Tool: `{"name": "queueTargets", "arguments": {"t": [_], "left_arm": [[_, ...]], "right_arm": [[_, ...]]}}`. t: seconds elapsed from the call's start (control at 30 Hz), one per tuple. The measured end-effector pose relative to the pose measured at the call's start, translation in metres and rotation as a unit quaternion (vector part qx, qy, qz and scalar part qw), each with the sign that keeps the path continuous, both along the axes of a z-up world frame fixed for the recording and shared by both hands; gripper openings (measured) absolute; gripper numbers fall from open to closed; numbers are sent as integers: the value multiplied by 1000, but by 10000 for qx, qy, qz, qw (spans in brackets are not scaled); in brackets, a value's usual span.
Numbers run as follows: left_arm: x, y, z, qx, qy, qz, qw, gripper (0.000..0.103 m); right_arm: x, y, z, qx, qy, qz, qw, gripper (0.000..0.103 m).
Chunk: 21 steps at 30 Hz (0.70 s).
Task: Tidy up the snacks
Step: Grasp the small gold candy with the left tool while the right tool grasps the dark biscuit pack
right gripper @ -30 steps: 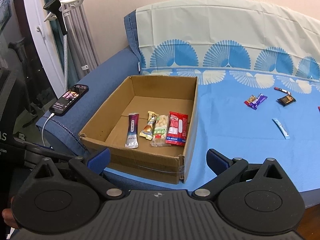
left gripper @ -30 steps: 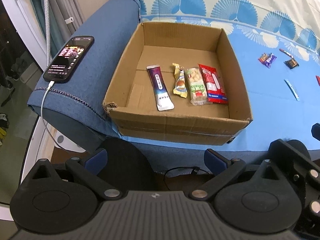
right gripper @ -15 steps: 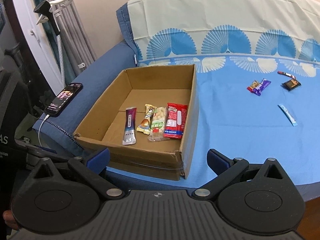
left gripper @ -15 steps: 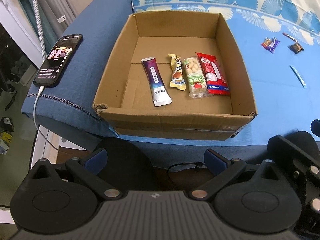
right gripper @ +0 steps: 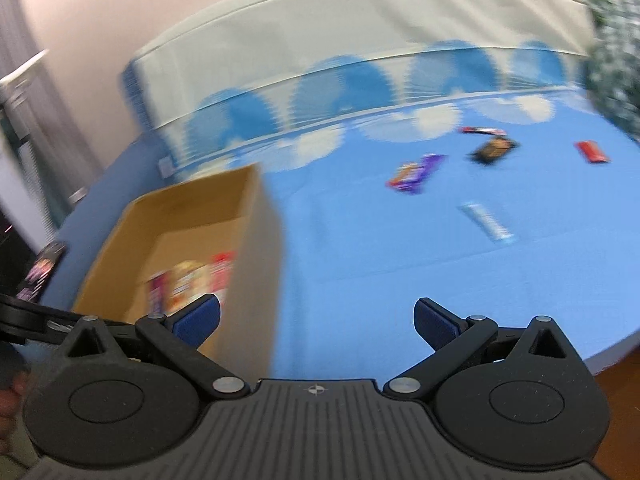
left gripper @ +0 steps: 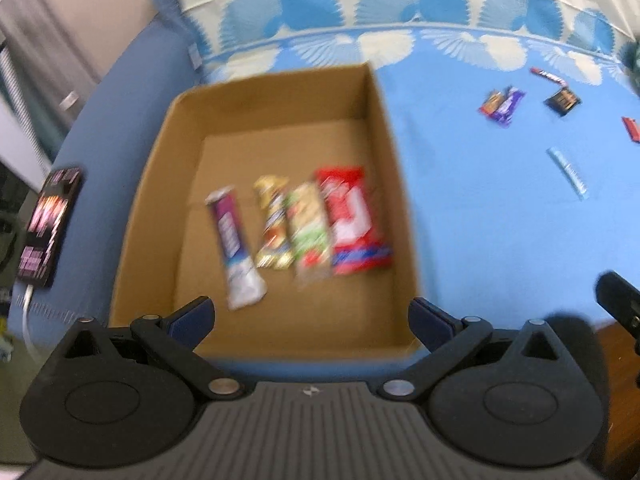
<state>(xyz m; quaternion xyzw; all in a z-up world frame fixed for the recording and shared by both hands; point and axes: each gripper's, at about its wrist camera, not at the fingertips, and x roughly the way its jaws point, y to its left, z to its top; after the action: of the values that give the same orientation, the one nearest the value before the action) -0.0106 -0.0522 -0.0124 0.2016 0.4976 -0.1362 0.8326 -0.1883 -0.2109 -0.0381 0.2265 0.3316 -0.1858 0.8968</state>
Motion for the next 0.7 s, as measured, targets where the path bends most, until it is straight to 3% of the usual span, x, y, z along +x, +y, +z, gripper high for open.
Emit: {"name": "queueTargets", "arguments": {"t": [0.3,0.4,0.5,0.7], "left_arm": [[69,-158,-9,-313,-165,-1054,9938,103],[94,-221,-22,-400,-250,-1459,9882,103],[119,-273,-46,-539,-64,-1777,9826,103],[184,-336,-111,-204,78,-1475,9888,103]], "right_arm": [[-1,-141,-34,-109,171,-1252,9919,102],[14,-187,-48,-42,148,-1575,9874,102],[38,-235,-71,47,199,-1865,9822,102],[94,-316,-121,285,244,-2074,9775,102]]}}
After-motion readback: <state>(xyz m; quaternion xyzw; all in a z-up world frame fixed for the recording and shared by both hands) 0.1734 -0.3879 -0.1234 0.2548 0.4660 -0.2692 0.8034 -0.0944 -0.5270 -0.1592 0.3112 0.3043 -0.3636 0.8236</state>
